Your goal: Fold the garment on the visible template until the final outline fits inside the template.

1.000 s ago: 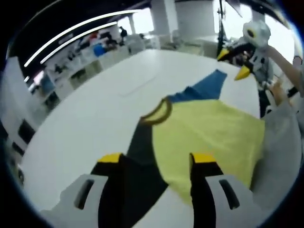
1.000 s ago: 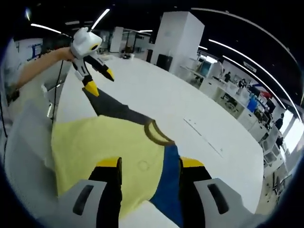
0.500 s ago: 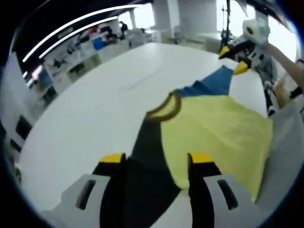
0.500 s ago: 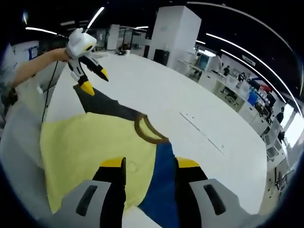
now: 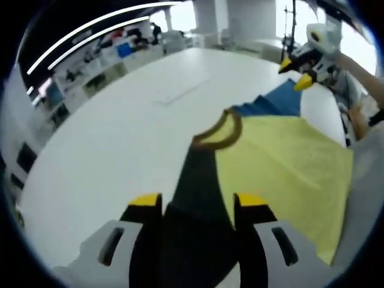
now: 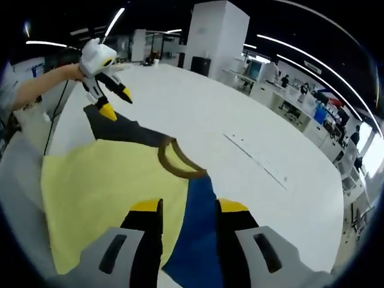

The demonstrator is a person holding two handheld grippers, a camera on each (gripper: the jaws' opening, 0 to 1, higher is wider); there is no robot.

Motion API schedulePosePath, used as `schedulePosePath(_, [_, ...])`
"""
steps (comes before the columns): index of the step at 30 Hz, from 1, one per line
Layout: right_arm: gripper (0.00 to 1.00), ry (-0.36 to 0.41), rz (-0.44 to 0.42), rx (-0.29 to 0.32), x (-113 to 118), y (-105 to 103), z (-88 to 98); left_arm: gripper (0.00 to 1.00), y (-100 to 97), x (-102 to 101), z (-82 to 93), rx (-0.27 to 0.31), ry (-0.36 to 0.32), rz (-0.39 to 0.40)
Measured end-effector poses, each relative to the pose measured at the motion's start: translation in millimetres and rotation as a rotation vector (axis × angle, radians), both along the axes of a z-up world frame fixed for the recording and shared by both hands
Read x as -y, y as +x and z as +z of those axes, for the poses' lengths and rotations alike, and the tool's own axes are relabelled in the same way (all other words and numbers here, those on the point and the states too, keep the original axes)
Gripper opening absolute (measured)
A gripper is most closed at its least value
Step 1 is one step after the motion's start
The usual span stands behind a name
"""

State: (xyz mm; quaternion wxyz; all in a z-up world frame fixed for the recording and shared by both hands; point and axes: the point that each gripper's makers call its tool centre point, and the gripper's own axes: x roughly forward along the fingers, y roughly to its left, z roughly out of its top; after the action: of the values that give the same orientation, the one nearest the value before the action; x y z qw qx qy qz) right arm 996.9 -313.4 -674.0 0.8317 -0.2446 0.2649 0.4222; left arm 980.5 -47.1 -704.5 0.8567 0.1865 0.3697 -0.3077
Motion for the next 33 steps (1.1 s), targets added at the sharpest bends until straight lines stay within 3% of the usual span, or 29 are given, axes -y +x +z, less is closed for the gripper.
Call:
schedulePosePath(13, [0.28,-0.021,-0.002,-0.046,-5,23,-34.9,0.34,16.4,-16,-29.5,-0.040,0.036,0.027])
schedulePosePath(22, [0.26,0.003,-0.035,-0.083,-2,40,-47.7,0.30,23.8,-19,-47.6,-0.078,0.043,0.031])
schedulePosePath(33, [0.23,0.006,-0.052,-0.123,-5,49,-65.9,0.27,28.7,-20,-53.9,-0.090,0.046,0.036])
